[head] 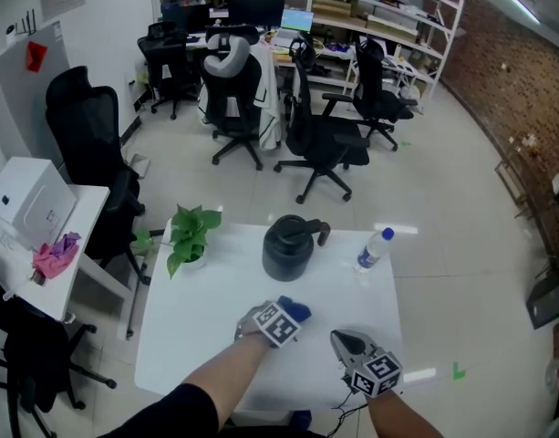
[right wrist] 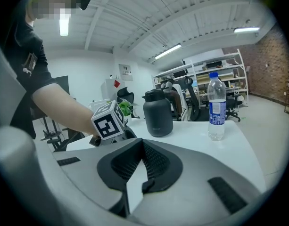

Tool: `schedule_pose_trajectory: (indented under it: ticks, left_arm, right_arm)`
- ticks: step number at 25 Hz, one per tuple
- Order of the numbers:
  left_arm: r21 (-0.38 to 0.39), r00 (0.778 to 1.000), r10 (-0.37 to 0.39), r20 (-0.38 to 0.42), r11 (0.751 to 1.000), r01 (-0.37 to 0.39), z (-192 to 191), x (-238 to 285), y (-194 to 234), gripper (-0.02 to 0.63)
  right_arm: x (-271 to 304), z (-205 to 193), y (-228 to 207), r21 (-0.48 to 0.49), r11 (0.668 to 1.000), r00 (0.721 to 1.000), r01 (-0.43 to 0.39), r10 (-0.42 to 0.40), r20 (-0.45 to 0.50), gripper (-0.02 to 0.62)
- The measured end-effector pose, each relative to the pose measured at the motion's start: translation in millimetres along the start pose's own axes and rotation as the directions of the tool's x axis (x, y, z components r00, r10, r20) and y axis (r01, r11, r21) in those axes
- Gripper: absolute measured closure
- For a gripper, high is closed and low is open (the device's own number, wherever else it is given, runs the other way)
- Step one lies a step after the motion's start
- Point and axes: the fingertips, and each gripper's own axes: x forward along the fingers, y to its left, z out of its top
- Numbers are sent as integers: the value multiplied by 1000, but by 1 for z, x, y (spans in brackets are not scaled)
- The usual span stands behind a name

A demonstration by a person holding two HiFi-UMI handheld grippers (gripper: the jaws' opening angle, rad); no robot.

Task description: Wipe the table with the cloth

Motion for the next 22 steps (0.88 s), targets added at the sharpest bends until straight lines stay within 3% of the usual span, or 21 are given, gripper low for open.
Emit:
schedule_pose_trajectory:
  ticks: [4,14,17,19,22]
  left_arm:
    - [-20,1000,-1,-11,1000,1,-16,-8,16,531]
    - [-114,996,67,-57,991,-73,-83,-45,79,531]
    - [-121,994,84,-76,988,-93,-88,-49,83,532]
    - [-126,995,83,-57,988,-90,-80,-51,77,532]
    - [-181,998,52,39,982,-44,-57,-59,55,532]
  right_arm:
    - [2,-3,1,0,1000,1000,-2,2,-8,592]
    - [13,-2,10,-6,1000,1000,-24,24,-3,592]
    - [10,-1,13,-9,1000,1000,-24,24,-1,592]
    - [7,2,14,-10,1000,1000,-20,20,4,592]
    - [2,8,15,-13,1000,1000,-14,14,16,592]
